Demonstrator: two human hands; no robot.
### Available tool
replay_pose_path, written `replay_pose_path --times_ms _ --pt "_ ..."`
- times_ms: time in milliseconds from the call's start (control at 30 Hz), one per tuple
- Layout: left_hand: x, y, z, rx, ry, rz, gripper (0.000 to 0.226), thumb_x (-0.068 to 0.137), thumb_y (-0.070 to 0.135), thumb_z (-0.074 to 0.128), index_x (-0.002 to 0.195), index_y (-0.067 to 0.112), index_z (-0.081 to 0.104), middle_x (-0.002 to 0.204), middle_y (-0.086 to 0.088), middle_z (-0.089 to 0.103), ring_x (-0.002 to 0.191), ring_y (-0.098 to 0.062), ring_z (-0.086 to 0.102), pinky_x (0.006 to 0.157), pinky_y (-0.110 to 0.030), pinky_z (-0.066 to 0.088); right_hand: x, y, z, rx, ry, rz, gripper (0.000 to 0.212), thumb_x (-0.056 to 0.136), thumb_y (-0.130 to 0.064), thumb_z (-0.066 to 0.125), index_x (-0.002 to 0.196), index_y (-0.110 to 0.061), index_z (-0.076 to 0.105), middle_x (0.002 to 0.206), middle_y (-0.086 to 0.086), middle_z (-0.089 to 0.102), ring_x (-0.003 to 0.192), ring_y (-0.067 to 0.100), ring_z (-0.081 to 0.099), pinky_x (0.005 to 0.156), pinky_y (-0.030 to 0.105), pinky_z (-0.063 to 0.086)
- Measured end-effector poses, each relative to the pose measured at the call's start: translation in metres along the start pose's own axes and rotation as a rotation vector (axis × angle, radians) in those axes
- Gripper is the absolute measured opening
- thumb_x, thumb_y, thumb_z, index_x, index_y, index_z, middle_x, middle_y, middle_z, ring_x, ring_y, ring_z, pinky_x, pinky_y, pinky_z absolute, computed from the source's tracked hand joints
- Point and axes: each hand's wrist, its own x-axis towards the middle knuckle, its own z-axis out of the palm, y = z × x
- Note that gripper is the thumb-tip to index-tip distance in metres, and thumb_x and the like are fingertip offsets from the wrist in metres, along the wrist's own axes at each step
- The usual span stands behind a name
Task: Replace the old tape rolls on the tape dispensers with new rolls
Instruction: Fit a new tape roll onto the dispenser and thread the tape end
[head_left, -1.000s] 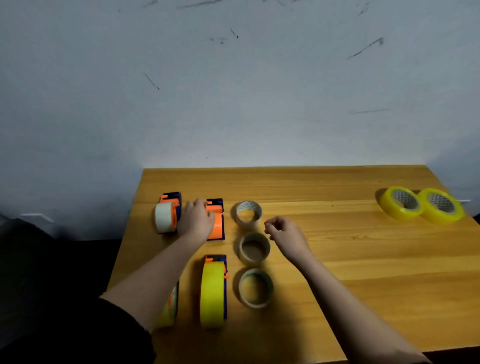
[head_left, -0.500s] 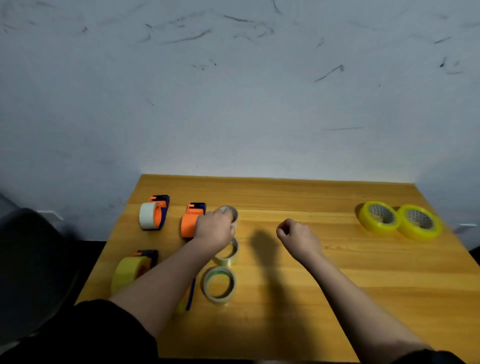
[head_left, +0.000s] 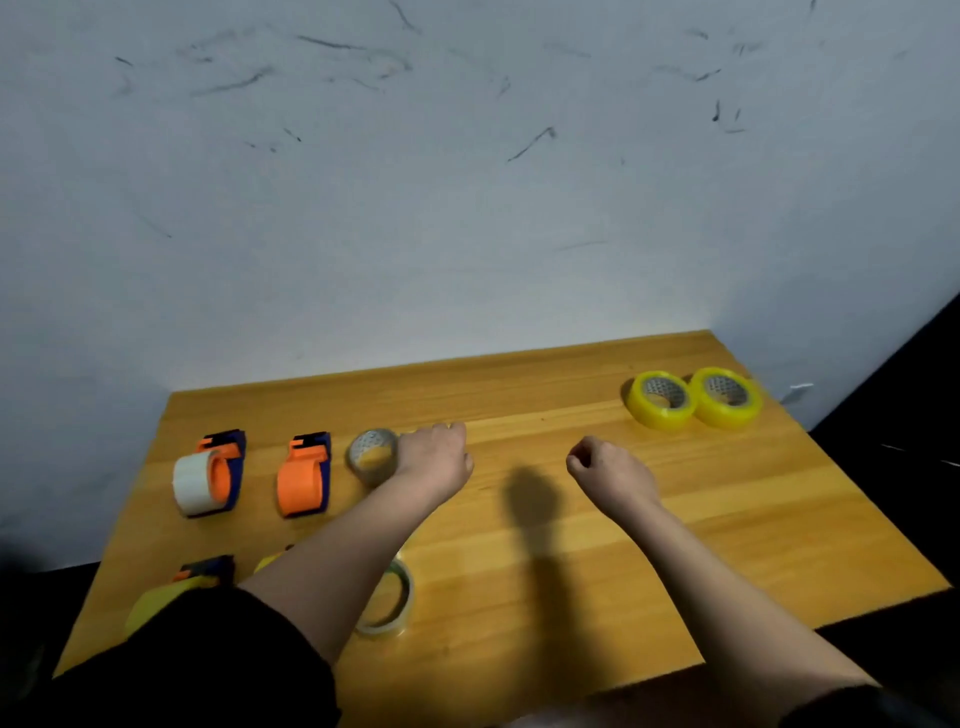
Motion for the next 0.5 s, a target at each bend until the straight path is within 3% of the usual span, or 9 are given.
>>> replay_pose_path --times_ms 233,500 --pt "0.037 0.048 -0.003 0.02 -0.031 0.027 0.036 0.095 0.037 0.042 0.124 0.017 0.05 0.122 -0.007 0.059 0.109 -0.028 0.058 0.079 -0.034 0.046 0.037 0.05 -0.019 0.0 0.017 0.022 0.026 0.093 -0.034 0.047 0.108 -0.022 0.064 0.111 0.006 0.068 0.103 0.03 0.062 0.073 0.033 0.046" --pt "0.095 0.144 0.009 -0.062 -0.047 -0.098 0.036 0.096 0.037 0.042 0.123 0.016 0.051 0.12 -0.006 0.06 0.107 -0.026 0.058 0.079 -0.034 0.046 0.117 0.136 -0.038 -0.072 -0.059 -0.112 0.028 0.095 -0.033 0.047 0.113 -0.021 0.064 0.117 0.005 0.067 0.109 0.028 0.061 0.073 0.031 0.044"
